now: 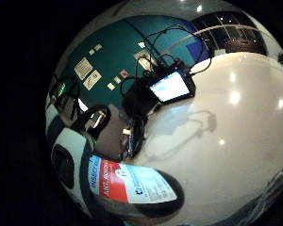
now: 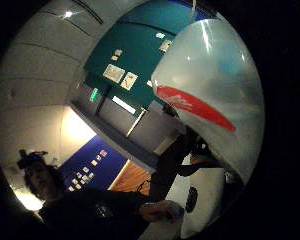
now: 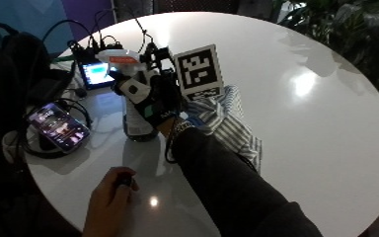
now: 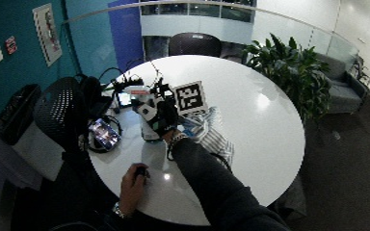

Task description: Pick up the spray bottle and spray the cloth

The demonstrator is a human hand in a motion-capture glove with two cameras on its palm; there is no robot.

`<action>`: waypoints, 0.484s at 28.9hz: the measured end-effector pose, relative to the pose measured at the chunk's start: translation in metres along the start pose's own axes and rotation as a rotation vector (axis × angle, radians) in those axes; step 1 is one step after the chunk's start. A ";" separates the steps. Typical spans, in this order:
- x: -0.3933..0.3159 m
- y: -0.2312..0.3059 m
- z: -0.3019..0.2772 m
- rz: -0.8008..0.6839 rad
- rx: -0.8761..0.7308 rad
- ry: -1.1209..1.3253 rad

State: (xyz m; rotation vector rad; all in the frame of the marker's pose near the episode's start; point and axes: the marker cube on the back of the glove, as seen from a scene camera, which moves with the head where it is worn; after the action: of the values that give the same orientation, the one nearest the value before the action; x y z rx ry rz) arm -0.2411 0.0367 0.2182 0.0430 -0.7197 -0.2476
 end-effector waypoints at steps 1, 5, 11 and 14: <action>-0.001 -0.001 -0.001 -0.002 0.005 -0.004; -0.004 -0.003 -0.005 0.001 0.018 -0.027; -0.008 -0.008 -0.016 -0.020 0.019 -0.040; -0.010 -0.008 -0.019 -0.033 0.022 -0.038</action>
State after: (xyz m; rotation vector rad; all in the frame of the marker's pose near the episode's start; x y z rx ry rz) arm -0.2376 0.0309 0.1970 0.0716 -0.7605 -0.2726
